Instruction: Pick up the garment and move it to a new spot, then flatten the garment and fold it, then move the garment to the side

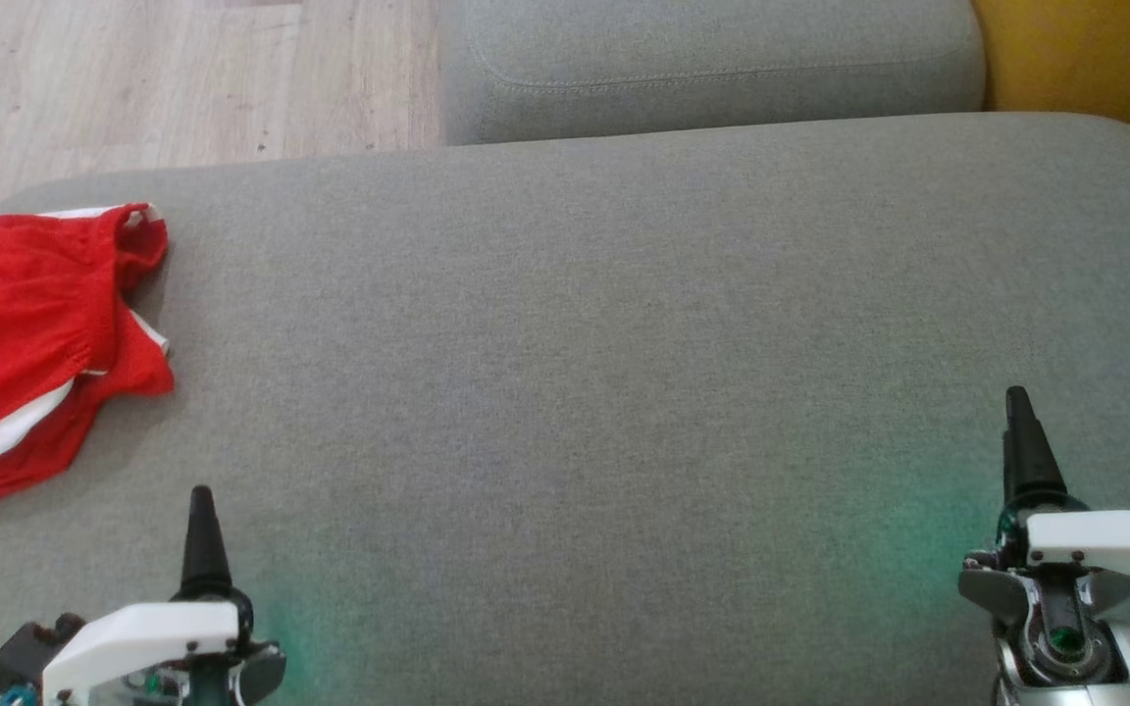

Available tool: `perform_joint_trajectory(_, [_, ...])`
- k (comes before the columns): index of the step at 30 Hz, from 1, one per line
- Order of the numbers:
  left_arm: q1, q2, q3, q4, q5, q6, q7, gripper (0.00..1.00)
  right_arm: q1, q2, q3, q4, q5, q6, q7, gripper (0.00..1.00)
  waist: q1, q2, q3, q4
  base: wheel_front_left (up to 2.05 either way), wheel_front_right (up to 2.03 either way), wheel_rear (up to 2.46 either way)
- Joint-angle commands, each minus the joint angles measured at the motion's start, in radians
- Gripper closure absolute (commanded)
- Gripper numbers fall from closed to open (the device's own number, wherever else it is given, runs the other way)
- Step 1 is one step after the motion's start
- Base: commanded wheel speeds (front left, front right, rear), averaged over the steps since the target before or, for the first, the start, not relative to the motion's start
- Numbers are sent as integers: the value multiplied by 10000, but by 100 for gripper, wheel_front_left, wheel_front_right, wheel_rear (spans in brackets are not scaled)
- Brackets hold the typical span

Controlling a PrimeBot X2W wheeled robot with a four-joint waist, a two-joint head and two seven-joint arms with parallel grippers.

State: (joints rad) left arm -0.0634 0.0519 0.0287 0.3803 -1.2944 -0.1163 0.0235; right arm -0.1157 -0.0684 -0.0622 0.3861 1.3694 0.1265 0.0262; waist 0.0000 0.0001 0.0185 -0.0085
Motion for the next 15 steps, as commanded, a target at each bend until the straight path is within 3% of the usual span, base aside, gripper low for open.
perform_joint_trajectory(1, [-595, 196, -21, -260, 504, 75, -121, 0, -606, -91, 77, -256, -444, 17, -135, 0, 0, -1, 14, -10, 0, 0, 0])
perform_joint_trajectory(15, [-754, 198, -152, -106, 2446, 243, -503, 0, -837, 128, 280, -146, -2442, 20, -518, 0, 0, -1, 127, -92, 0, 0, 0])
